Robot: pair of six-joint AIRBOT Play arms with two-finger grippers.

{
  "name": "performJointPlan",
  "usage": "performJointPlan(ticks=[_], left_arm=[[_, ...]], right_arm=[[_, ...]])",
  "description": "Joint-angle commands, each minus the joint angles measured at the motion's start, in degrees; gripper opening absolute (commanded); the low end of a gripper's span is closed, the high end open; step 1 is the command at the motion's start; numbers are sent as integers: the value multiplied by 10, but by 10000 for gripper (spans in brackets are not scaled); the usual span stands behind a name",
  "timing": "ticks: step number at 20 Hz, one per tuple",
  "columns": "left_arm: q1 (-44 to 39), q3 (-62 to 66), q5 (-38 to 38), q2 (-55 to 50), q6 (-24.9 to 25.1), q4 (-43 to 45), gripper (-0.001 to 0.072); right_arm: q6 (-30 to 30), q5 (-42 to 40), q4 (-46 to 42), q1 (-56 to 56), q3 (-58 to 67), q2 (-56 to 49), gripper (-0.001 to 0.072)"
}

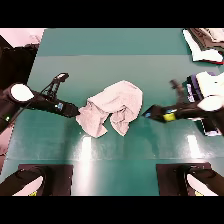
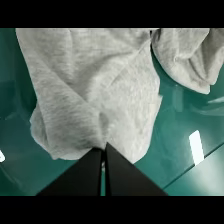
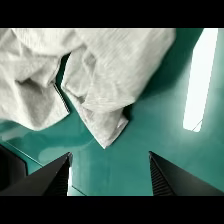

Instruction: Fold the shirts.

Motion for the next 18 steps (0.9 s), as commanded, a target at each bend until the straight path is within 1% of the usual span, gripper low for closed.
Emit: performJointPlan(ticks=[1,2,3,5,8,9,10,11,12,14,15,18], left_arm=[[3,27,-15,0,0,15,21],[3,27,-21,0,0,16,21],[3,27,-26,0,0,17,22],[3,27,-30,0,0,19,21],[3,27,-18,0,0,19,21],[3,27,-14,0,0,19,21],[3,27,-14,0,0,19,21],[3,27,-16,0,0,19,21],[3,30,-21,0,0,27,21],[3,67,-44,2,-14,71,21],[3,99,-55,8,-17,98,21],[3,240,-82,35,-30,184,21]], right_arm=[[-2,-182,48,153,-36,-75,556],[5,-222,55,180,-36,-95,556],[25,-251,54,199,-36,-115,556],[31,-263,55,212,-36,-146,556],[31,-278,54,221,-36,-160,553],[31,-285,54,224,-36,-159,514],[30,-287,54,225,-35,-159,326],[29,-288,52,223,-35,-156,81],[23,-289,47,216,-35,-145,16],[12,-280,43,176,-35,-91,15],[12,-261,31,142,-30,-53,15],[17,-152,-35,3,31,73,14]])
